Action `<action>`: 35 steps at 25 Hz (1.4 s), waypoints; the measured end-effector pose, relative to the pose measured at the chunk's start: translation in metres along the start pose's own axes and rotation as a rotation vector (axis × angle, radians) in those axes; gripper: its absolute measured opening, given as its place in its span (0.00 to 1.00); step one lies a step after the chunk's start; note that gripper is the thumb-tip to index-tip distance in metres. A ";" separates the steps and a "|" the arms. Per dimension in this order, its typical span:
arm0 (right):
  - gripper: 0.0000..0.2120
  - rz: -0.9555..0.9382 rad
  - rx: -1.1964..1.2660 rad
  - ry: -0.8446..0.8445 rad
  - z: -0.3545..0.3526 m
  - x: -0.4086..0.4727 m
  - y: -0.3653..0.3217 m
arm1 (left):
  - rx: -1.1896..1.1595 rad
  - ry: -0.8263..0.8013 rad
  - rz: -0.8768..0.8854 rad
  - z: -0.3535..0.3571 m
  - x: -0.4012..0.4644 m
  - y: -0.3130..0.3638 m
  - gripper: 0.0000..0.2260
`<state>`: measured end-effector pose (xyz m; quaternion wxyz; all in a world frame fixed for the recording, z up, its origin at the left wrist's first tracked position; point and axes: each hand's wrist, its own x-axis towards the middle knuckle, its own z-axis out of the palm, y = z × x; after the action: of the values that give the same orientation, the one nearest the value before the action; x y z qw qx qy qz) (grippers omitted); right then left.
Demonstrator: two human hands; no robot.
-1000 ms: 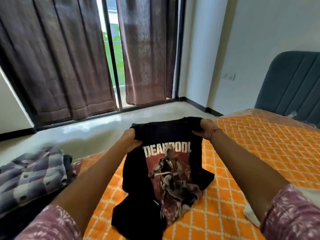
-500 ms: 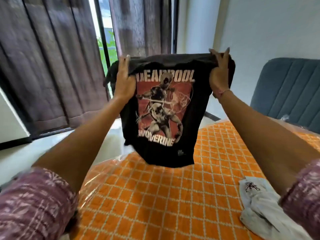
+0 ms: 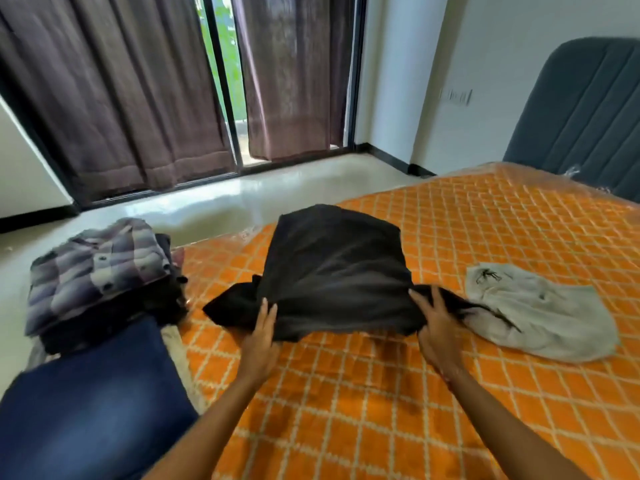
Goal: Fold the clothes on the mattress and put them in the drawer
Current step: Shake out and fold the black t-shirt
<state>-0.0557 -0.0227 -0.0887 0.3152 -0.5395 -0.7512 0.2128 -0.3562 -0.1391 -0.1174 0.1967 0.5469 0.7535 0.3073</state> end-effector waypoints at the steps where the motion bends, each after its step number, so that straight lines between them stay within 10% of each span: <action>1: 0.31 0.054 -0.092 -0.075 0.008 -0.021 0.015 | 0.066 -0.113 -0.069 0.013 -0.016 -0.012 0.29; 6: 0.29 0.292 -0.671 -0.475 0.014 -0.079 0.048 | 0.670 -0.328 -0.093 0.036 -0.064 -0.009 0.24; 10: 0.16 -0.299 -1.006 -0.227 0.025 -0.081 0.034 | 1.101 -0.189 0.354 0.046 -0.067 0.008 0.16; 12: 0.11 -0.447 -0.908 -0.547 0.024 -0.069 0.034 | 1.166 -0.288 0.637 0.041 -0.063 0.014 0.12; 21: 0.05 0.402 -0.457 -1.766 -0.009 -0.067 0.024 | 0.734 -1.383 -0.259 0.037 -0.073 0.039 0.14; 24: 0.07 0.571 -0.156 -1.161 -0.028 -0.052 0.046 | 0.646 -1.505 -0.409 0.040 -0.057 0.055 0.14; 27: 0.17 0.646 -0.250 -0.136 -0.040 -0.035 0.085 | 0.573 -0.815 -0.041 0.072 -0.036 0.072 0.13; 30: 0.30 1.005 0.074 0.137 -0.043 -0.024 0.115 | 0.534 -0.371 0.227 0.129 -0.034 0.100 0.27; 35: 0.09 1.073 0.298 0.065 -0.056 -0.008 0.156 | 0.684 -0.419 0.308 0.188 -0.046 0.099 0.40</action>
<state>0.0911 0.0196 -0.1543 0.2584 -0.8022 -0.3227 0.4308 -0.1528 -0.1147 -0.1897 0.1045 0.7374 0.6653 -0.0523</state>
